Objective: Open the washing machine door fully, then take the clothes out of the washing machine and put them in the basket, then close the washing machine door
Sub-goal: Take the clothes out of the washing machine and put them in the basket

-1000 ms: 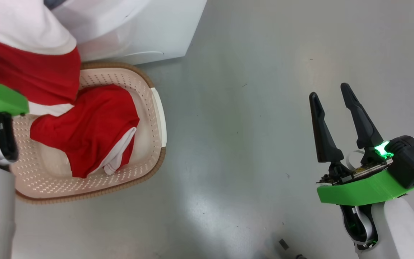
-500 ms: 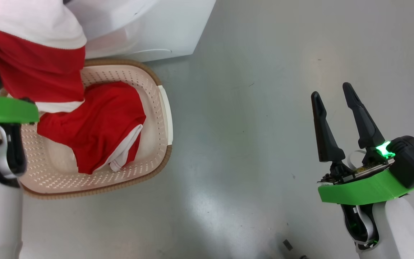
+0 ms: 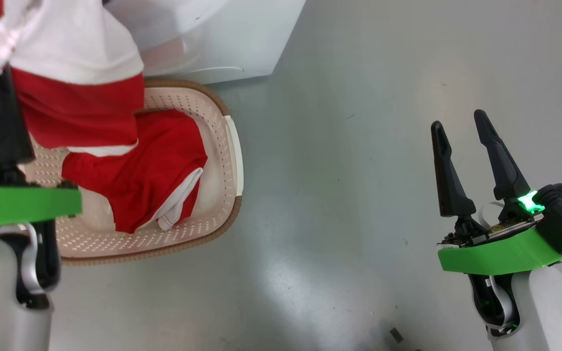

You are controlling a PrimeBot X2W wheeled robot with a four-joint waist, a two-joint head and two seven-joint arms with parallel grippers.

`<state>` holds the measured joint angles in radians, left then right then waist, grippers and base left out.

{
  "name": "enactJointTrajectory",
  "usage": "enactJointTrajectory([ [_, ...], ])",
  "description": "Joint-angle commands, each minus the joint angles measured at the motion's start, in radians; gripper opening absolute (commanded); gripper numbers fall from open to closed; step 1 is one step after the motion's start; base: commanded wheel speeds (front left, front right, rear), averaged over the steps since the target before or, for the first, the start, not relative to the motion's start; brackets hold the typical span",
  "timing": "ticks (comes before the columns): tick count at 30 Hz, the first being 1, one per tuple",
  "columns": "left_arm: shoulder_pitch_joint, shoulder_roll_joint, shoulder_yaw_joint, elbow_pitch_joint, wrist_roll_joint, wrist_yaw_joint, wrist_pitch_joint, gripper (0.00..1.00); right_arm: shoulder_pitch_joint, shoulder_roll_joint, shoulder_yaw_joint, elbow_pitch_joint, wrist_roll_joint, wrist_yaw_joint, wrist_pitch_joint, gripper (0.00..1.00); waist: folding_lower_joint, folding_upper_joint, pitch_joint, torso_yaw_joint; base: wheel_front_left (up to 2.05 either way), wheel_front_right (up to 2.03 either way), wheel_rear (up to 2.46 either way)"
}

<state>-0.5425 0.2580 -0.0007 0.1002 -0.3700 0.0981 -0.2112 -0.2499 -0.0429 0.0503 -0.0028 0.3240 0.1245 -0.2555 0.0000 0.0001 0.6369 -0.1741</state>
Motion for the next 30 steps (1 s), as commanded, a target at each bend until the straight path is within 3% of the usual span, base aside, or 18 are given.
enactJointTrajectory([
  [1, 0.028, 0.026, 0.028, -0.038, 0.01, 0.008, 0.004, 0.0, 0.013, -0.007, 0.02, -0.023, -0.002, 0.006, -0.006, 1.0, 0.0, -0.0001, -0.001, 0.002, 0.0, 0.0, 0.0],
  [30, 0.237, 0.004, -0.04, -0.474, 0.069, 0.102, 0.119, 0.0, 0.017, -0.007, 0.0, -0.027, -0.014, 0.006, -0.006, 1.0, 0.0, -0.0001, -0.017, 0.044, 0.0, 0.0, 0.0],
])
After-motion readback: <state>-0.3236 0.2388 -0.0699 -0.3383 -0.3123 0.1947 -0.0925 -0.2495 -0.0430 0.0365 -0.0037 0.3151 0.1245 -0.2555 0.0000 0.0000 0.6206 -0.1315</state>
